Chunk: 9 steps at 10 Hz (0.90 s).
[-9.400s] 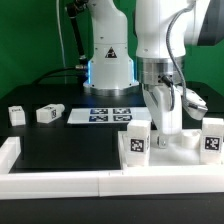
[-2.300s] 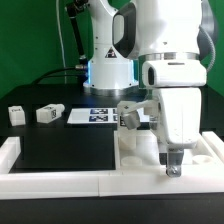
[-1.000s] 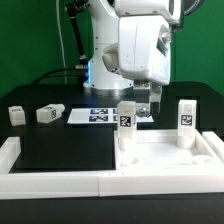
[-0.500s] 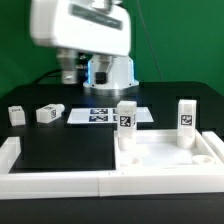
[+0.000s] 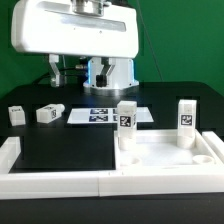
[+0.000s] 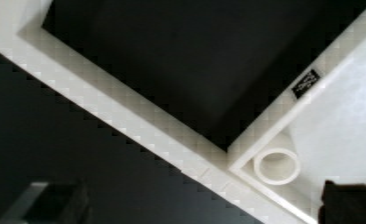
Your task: Assemble square table
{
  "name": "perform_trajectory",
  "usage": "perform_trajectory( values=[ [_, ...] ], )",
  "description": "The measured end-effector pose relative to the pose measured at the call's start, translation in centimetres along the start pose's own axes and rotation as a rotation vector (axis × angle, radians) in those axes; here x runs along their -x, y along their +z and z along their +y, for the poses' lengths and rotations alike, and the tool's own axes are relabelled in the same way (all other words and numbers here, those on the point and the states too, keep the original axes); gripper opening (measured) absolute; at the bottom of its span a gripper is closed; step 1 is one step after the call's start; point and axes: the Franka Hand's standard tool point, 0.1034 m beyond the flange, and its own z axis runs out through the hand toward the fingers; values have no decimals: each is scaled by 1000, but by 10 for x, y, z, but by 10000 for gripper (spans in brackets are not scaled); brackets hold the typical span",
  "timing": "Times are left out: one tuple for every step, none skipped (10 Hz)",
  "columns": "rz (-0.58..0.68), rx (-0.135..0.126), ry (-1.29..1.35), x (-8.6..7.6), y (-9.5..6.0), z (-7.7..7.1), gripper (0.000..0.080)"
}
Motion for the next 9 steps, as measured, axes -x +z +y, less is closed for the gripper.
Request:
perform_trajectory(
  values=[
    [19,-12,114,19,4,1,649],
    [6,-33,242,68,9,4,649],
    [-7,-51,373,100,14,3,649],
    [-10,-47,516,123,25,-7,649],
    [-16,-44,598,133,31,-18,649],
    [-18,-56,613,125,28,-15,649],
    [-14,-56,698,123,28,-14,649],
    [-17,-57,765,123,29,-15,649],
    [-18,-59,815,123,29,-15,649]
  ],
)
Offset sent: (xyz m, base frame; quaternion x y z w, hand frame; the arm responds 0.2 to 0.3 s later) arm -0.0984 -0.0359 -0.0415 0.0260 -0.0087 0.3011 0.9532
